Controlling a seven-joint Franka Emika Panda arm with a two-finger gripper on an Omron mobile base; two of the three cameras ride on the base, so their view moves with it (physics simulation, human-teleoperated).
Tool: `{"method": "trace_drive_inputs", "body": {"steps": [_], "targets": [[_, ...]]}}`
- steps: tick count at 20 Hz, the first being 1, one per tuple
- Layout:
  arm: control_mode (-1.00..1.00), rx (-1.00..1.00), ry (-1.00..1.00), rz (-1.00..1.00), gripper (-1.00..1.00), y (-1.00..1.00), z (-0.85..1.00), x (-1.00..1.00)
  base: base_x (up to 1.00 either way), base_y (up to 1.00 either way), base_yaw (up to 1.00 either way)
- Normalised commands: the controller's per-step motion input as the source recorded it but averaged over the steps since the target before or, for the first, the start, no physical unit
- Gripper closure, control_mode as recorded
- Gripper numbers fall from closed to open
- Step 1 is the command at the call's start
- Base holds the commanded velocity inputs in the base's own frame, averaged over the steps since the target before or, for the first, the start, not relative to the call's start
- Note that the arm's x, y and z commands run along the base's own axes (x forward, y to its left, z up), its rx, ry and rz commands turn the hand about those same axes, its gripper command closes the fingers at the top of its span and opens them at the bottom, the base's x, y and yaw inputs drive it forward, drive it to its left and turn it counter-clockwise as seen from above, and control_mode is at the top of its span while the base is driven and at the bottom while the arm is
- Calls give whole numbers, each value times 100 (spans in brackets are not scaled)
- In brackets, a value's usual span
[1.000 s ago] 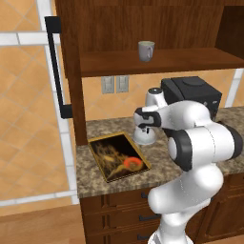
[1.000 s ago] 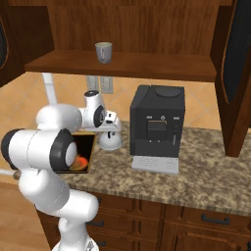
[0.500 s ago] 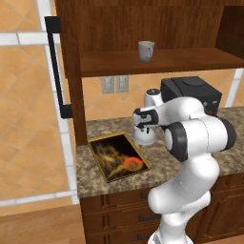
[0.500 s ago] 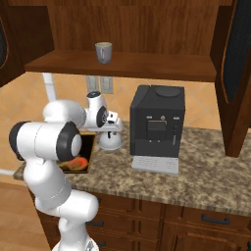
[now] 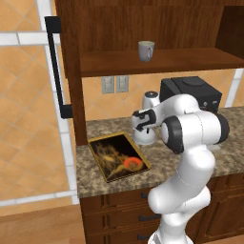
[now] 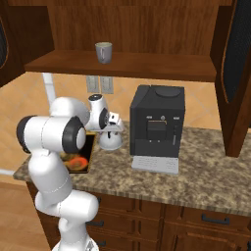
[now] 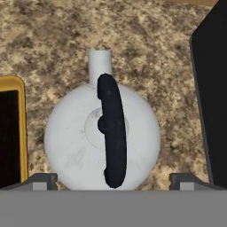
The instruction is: Pick the kettle from the counter and place it on the tray. Then pick the mug from the cabinet and place it on the tray. Then close the cabinet doors.
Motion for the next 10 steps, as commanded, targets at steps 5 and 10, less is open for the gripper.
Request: {"method": "trace_drive_inputs", "body": {"steps": [5,10], "targets": [[-100,0,-3,0,-100,0,-3,19,0,0,0],[-100,0,0,0,-100,0,-4,14,0,0,0]]}}
